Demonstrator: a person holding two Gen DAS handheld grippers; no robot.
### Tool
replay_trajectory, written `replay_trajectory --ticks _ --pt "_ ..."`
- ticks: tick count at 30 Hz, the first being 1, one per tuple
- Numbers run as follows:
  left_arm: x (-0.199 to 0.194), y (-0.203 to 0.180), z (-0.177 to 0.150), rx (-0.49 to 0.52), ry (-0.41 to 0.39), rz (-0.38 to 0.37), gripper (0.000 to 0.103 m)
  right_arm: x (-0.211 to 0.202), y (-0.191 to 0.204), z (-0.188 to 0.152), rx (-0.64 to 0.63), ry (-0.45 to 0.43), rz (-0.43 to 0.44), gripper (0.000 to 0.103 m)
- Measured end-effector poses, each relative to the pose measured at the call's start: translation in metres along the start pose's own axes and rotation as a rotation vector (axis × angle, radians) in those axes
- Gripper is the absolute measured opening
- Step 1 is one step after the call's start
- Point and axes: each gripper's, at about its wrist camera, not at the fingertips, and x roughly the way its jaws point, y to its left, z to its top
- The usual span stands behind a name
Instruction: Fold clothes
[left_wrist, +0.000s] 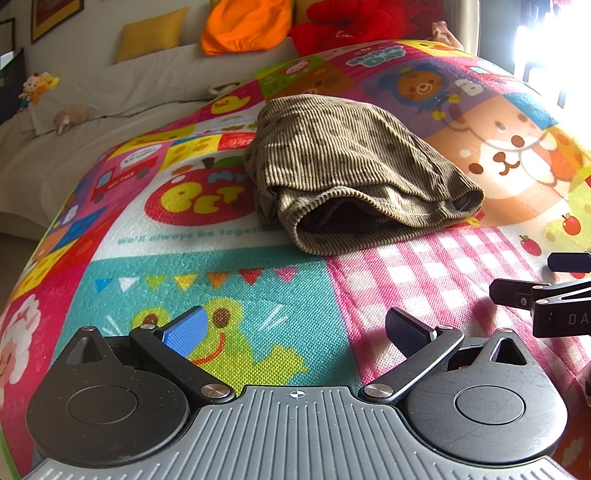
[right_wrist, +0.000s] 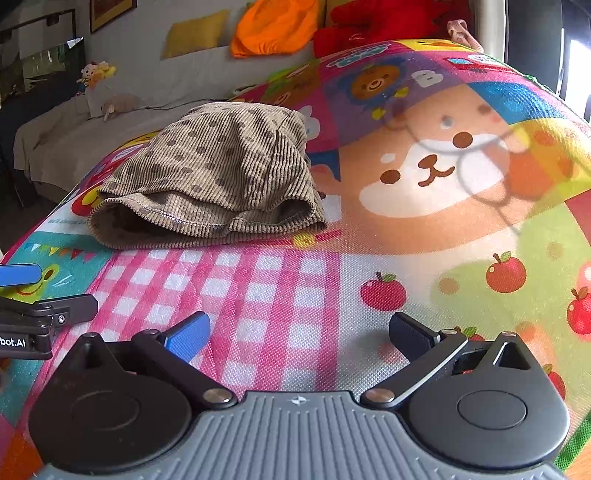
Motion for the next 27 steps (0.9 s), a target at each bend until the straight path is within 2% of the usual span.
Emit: replay_trajectory --ticks 15,18,19,23,27 --pt "-0.001 0.0 0.0 0.002 0.003 0.003 0.103 -0.004 0.004 -0.007 0.012 -0.028 -0.046 0.103" --pt "-0.001 0.0 0.0 0.002 0.002 0.001 0.103 -0.004 0.009 -0.007 -0.039 -0.054 -0.055 0.103" --pt "-0.001 0.0 0.0 0.002 0.002 0.001 0.103 -0.003 0.01 -0.007 -0.058 -0.063 -0.053 0.103" --pt "-0.001 0.001 0.0 0.001 0.001 0.0 0.103 -0.001 -0.002 -0.006 0.0 -0.048 -0.002 0.103" --pt "0.0 0.002 0.0 0.0 0.001 -0.001 0.103 -0.001 0.001 -0.007 -0.01 -0.047 -0.01 0.103"
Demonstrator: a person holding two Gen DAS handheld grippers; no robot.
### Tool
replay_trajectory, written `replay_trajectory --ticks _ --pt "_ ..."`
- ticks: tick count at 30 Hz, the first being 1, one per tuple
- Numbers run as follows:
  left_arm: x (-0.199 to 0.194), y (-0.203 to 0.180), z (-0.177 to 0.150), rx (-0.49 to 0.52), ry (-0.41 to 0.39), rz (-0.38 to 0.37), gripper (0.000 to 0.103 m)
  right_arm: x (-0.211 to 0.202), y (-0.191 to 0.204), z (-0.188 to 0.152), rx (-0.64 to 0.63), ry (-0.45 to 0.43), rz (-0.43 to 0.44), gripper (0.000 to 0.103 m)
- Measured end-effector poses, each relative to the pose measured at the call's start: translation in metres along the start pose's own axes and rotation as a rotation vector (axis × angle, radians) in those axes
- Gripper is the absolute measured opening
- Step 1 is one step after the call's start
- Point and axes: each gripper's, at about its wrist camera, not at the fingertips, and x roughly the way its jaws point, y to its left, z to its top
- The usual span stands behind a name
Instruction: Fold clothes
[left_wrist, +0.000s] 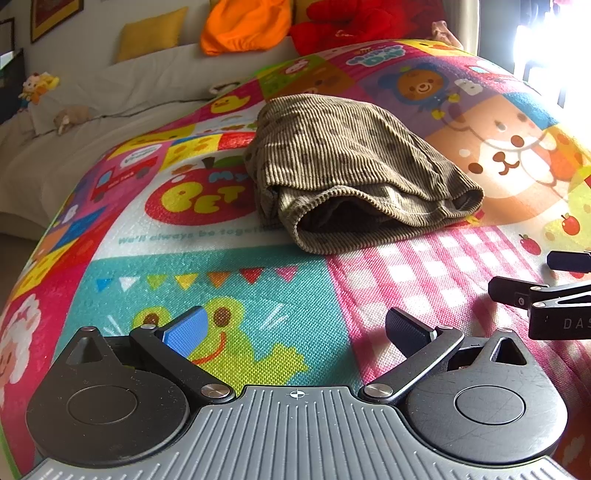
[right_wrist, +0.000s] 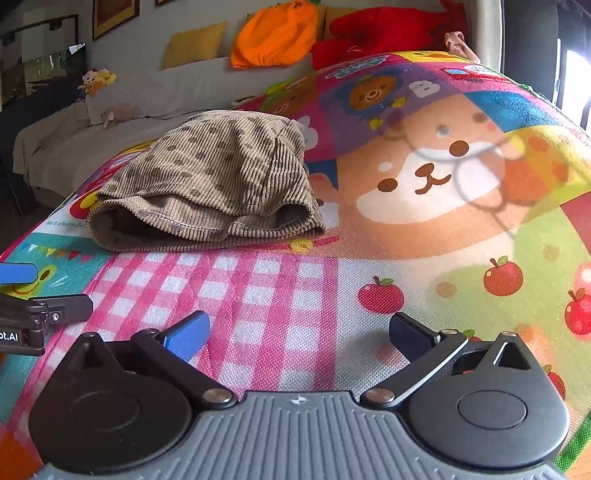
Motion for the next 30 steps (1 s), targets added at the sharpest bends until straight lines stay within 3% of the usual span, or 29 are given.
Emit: replay_trajectory --ticks 30 --pt "-0.0013 -0.0009 -0.0001 -0.003 -0.001 -0.005 0.103 -0.0002 0.0004 0.0 0.003 0.001 0.001 0.103"
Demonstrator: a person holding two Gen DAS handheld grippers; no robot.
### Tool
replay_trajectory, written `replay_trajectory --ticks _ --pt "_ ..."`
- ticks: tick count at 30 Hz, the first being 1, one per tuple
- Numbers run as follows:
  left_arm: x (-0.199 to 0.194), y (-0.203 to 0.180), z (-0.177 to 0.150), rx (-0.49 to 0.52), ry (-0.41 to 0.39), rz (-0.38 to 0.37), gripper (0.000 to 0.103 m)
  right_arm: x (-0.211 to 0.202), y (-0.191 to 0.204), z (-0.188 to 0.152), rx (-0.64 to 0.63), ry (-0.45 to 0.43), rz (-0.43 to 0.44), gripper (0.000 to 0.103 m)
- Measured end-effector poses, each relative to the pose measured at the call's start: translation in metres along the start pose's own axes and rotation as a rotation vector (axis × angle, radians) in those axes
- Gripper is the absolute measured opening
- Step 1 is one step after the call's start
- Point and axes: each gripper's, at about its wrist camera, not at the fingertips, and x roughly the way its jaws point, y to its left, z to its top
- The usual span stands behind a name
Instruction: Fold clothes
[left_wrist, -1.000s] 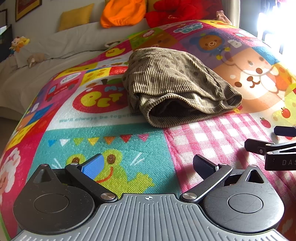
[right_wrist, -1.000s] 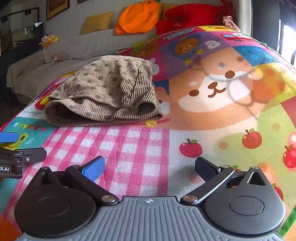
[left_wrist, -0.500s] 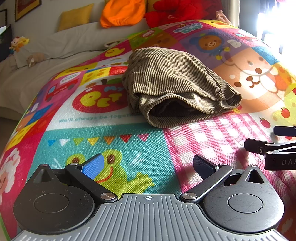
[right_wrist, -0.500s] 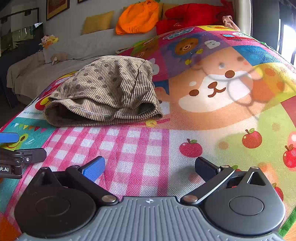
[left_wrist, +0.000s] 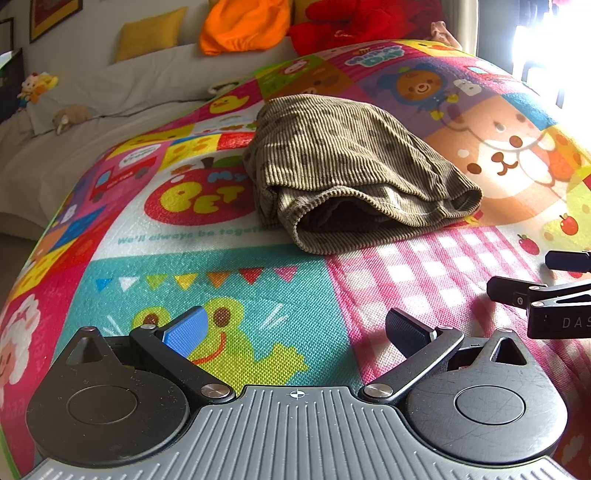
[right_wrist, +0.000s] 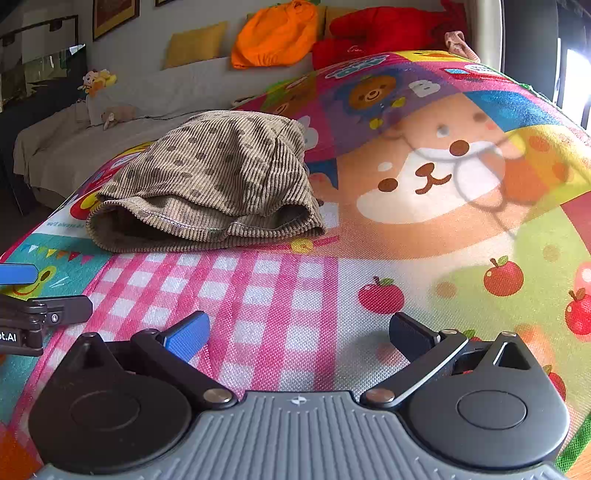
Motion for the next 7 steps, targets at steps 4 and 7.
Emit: replay_trajectory --ticks 4,7 --pt "-0.0002 0.0007 -0.0001 0.0 -0.002 -0.004 0.103 0.0001 0.0001 0.0002 -0.001 0.0 0.0 0.103" --pt "-0.0029 0.0087 0.0011 -0.03 -0.011 -0.04 0.103 0.0004 0.0005 0.0009 -0.012 -0.002 0.003 0.103"
